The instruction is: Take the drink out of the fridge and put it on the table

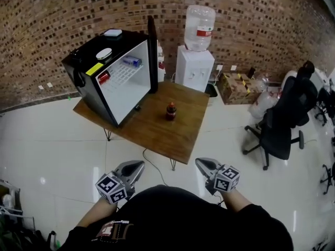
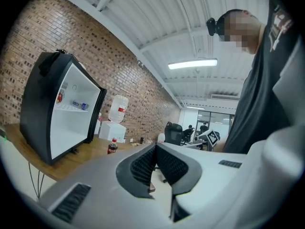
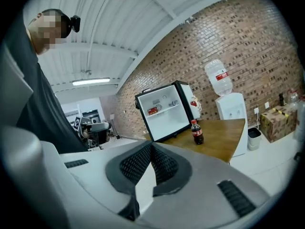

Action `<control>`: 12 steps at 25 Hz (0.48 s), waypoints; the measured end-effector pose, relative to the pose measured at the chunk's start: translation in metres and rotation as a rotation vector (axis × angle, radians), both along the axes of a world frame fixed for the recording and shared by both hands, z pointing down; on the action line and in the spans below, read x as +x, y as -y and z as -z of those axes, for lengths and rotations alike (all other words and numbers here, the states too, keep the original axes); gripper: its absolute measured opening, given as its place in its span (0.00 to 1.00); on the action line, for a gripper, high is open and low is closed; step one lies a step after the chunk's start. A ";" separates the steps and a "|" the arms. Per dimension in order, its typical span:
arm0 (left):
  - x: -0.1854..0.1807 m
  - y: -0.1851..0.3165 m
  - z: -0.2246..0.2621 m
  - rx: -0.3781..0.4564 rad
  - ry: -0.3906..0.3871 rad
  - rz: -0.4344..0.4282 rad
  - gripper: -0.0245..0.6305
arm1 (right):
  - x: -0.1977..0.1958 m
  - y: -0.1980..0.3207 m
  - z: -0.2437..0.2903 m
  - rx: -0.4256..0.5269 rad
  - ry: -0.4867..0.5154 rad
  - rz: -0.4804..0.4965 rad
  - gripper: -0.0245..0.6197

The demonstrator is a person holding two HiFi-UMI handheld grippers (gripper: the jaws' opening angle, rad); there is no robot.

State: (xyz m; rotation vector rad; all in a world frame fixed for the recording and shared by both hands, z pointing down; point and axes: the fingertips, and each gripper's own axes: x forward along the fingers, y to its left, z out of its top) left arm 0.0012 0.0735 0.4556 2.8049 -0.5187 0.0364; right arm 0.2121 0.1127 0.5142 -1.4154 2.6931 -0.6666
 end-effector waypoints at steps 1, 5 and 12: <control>-0.003 -0.004 0.002 0.005 0.002 0.003 0.03 | -0.008 -0.001 0.000 0.002 0.004 0.018 0.02; -0.029 -0.006 0.006 0.014 0.007 0.012 0.03 | -0.047 -0.001 0.004 0.012 0.010 0.055 0.03; -0.072 -0.007 0.008 0.048 0.023 0.011 0.03 | -0.097 0.006 0.021 0.034 0.031 0.061 0.03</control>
